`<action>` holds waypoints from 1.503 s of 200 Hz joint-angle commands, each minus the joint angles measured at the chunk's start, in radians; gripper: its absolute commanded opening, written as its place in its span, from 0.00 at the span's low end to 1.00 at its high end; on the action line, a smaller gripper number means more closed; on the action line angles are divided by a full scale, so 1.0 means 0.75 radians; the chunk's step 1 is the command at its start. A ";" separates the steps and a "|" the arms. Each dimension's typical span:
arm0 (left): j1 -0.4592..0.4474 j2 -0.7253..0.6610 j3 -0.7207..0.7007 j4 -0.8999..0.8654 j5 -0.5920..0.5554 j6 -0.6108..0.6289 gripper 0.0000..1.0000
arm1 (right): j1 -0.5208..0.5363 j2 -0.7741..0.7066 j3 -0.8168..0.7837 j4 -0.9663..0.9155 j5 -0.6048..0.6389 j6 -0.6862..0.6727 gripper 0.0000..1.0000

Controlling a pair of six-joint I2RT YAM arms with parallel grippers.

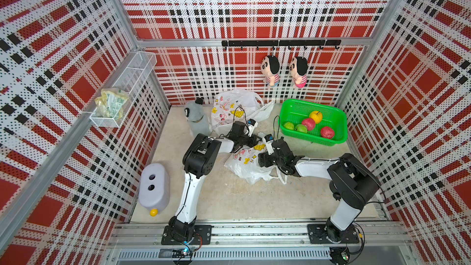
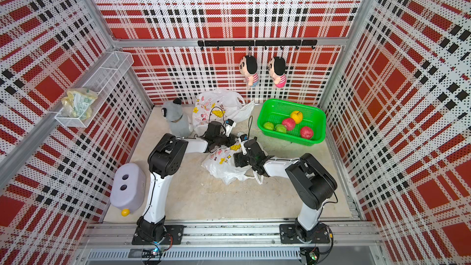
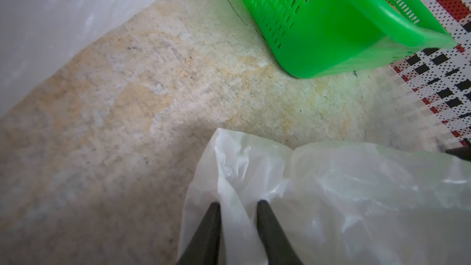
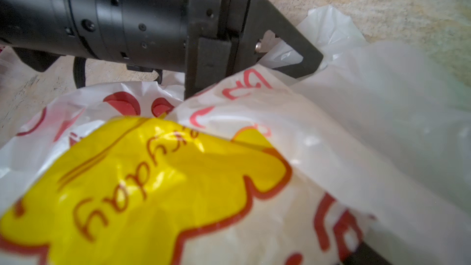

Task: Untie the knot of a plastic bag & take out the apple
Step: Pick up the apple from the plastic bag, then place the apple in the basket.

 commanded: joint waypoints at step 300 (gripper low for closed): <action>0.035 -0.528 -0.361 0.175 -0.227 -0.054 0.70 | -0.520 -0.299 0.223 0.038 0.301 -0.067 0.61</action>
